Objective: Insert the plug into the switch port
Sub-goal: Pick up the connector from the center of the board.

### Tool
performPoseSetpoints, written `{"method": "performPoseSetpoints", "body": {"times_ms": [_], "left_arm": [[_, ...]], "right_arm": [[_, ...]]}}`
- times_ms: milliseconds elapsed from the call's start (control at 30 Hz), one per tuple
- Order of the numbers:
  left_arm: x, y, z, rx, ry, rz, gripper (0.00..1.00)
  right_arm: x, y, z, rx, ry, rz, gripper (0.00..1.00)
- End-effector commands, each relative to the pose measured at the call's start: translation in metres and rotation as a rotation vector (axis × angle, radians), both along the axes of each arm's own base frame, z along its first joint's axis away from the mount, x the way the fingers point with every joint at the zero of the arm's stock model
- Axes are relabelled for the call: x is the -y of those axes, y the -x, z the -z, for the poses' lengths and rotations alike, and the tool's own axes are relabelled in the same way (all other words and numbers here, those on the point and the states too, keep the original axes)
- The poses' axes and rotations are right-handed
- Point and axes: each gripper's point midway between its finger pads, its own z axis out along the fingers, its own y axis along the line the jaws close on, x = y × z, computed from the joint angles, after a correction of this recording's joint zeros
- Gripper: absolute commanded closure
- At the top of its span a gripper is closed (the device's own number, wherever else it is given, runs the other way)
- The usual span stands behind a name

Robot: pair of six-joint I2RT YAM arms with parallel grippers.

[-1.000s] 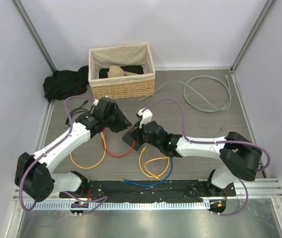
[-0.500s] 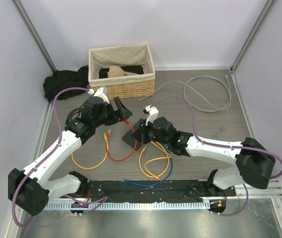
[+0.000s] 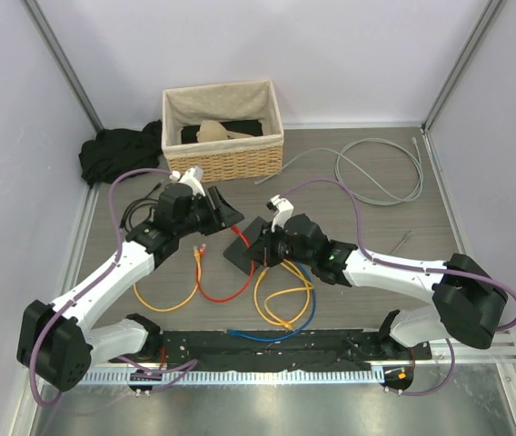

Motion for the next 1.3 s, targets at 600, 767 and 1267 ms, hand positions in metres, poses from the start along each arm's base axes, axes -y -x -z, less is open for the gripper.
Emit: {"method": "performPoseSetpoints", "body": {"times_ms": [600, 767, 1267], "left_arm": [[-0.015, 0.003, 0.012, -0.163, 0.095, -0.176, 0.57], [-0.012, 0.004, 0.012, -0.181, 0.107, -0.170, 0.67], [-0.024, 0.017, 0.017, -0.321, 0.069, -0.311, 1.00]], "right_arm": [[-0.002, 0.001, -0.015, 0.020, -0.072, -0.012, 0.99], [-0.004, 0.001, -0.013, 0.016, -0.071, -0.021, 0.99], [0.014, -0.026, -0.037, 0.271, 0.166, 0.089, 0.39]]}}
